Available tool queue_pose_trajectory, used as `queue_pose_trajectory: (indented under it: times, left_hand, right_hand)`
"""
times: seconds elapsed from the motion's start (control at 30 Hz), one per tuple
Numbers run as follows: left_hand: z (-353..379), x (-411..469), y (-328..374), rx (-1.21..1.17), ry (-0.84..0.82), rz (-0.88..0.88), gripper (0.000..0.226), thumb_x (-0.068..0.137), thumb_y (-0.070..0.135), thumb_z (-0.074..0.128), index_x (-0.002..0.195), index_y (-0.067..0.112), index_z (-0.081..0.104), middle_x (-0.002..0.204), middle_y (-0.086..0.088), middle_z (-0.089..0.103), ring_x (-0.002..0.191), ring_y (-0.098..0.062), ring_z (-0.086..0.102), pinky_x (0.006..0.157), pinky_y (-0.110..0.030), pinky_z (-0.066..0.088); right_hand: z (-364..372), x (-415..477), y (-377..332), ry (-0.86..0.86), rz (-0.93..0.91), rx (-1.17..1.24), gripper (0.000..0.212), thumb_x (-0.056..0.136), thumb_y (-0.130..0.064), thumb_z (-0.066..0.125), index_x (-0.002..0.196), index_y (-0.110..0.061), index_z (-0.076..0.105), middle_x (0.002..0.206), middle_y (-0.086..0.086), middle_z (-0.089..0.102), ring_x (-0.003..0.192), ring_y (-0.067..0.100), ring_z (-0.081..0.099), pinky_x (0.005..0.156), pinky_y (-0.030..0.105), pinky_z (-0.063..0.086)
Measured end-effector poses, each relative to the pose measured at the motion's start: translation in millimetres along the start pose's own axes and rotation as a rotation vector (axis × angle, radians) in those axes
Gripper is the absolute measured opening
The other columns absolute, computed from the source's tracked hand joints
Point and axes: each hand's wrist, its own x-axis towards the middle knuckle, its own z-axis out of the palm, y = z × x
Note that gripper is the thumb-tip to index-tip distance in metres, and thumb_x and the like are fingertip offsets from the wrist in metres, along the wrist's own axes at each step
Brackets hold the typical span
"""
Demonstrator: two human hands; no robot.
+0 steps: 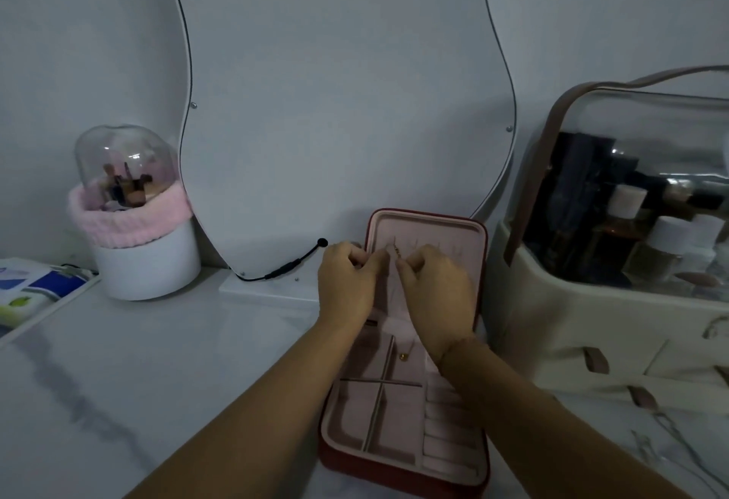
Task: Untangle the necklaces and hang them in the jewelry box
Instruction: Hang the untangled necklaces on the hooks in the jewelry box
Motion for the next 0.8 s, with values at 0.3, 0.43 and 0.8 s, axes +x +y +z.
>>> queue_pose_trajectory:
  times: [0.3,0.43,0.8]
  left_hand:
    - [-2,-6,5,-0.104,0.103,0.003,0.025,0.084,0.018,0.068,0.069,0.014,0.049,0.067,0.003,0.053,0.061,-0.008,0.048,0.054,-0.008,0.038]
    - [-9,-6,3,-0.106,0.142,0.015,0.024,0.084,0.017,0.068,0.071,0.011,0.05,0.066,0.003,0.053,0.061,-0.007,0.047,0.055,-0.008,0.037]
    - [-39,-28,6,0.012,-0.227,-0.05,0.025,0.085,0.02,0.064,0.071,-0.001,0.067,0.068,-0.007,0.069,0.063,-0.013,0.065,0.066,-0.026,0.052]
  right_hand:
    - [-6,4,3,-0.115,0.044,0.236,0.015,0.094,-0.019,0.054,0.081,-0.016,0.058,0.071,-0.002,0.058,0.064,0.007,0.052,0.059,0.019,0.041]
    - [-6,11,1,-0.147,0.021,0.279,0.014,0.094,-0.018,0.055,0.081,-0.015,0.059,0.07,-0.004,0.056,0.064,0.006,0.051,0.057,0.016,0.04]
    - [-43,-22,-8,-0.638,0.3,0.55,0.017,0.089,-0.016,0.061,0.106,-0.014,0.062,0.064,-0.001,0.052,0.053,0.008,0.046,0.048,0.016,0.041]
